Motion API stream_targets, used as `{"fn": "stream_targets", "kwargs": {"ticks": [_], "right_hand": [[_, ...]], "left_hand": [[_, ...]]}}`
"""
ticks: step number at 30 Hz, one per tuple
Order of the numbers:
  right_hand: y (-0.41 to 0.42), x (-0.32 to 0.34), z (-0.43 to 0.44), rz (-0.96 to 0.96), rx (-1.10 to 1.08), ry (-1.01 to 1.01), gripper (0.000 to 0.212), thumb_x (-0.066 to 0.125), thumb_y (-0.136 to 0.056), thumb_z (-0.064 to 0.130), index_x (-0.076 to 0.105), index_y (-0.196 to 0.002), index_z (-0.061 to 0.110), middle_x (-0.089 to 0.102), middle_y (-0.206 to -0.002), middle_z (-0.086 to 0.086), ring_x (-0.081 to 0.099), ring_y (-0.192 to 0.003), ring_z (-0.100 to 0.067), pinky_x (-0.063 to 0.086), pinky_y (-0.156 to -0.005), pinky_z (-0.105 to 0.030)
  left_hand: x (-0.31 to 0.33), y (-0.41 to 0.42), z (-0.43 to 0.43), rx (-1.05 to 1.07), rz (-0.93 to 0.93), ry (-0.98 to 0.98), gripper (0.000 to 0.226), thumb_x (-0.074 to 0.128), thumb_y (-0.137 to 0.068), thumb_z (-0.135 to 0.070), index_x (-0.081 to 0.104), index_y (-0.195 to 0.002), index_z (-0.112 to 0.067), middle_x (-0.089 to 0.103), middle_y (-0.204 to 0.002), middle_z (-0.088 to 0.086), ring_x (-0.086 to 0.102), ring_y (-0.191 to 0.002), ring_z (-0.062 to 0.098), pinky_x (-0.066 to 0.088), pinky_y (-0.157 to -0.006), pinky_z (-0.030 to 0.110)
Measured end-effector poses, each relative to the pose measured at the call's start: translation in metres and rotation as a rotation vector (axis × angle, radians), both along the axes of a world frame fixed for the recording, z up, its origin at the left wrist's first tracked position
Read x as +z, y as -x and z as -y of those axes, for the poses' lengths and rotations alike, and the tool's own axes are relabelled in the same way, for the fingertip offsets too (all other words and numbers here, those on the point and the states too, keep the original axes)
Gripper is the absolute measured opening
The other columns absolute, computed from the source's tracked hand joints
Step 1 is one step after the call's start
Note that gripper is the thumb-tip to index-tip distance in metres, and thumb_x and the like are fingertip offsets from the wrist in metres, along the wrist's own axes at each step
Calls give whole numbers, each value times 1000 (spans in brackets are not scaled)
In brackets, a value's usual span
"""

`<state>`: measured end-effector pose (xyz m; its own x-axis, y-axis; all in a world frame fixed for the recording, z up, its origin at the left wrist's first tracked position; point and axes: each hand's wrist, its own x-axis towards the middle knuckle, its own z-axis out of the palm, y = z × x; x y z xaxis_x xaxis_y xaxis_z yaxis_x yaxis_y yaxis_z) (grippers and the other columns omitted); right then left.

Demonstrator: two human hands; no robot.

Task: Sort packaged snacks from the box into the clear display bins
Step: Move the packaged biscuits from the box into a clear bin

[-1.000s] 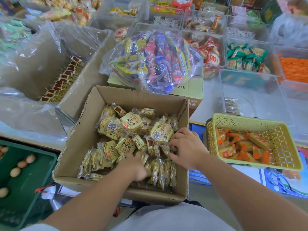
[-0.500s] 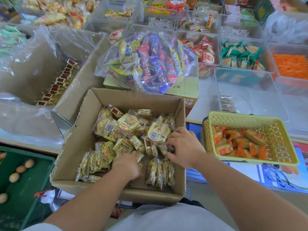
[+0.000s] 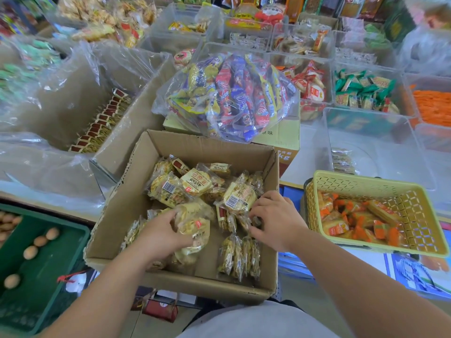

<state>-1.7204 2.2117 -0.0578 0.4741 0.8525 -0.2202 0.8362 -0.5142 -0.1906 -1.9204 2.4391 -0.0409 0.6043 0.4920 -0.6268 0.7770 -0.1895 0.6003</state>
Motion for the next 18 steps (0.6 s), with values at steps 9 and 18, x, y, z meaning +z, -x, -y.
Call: {"fn": "stream_targets", "kwargs": {"ticks": [9,18], "right_hand": [[2,9,-8,-132,-85,-8,61,31,-90,75,56,-135,42,54,-137,21,26,-142,-13,19,-117,-50],[18,65,-8,-1202,-492,-518,62,53,-77,79,57,-130,47,66,-127,21,59,-118,4,48,-104,-37]], "left_hand": [[18,13,3,498,540,495,71,84,-64,-4,59,-126,-27,79,-107,8,78,-91,26,61,-62,34],[29,-5,49,510,788,653,66,83,-60,-20,71,-123,-35,72,-127,12,72,-113,31,63,-80,39]]}}
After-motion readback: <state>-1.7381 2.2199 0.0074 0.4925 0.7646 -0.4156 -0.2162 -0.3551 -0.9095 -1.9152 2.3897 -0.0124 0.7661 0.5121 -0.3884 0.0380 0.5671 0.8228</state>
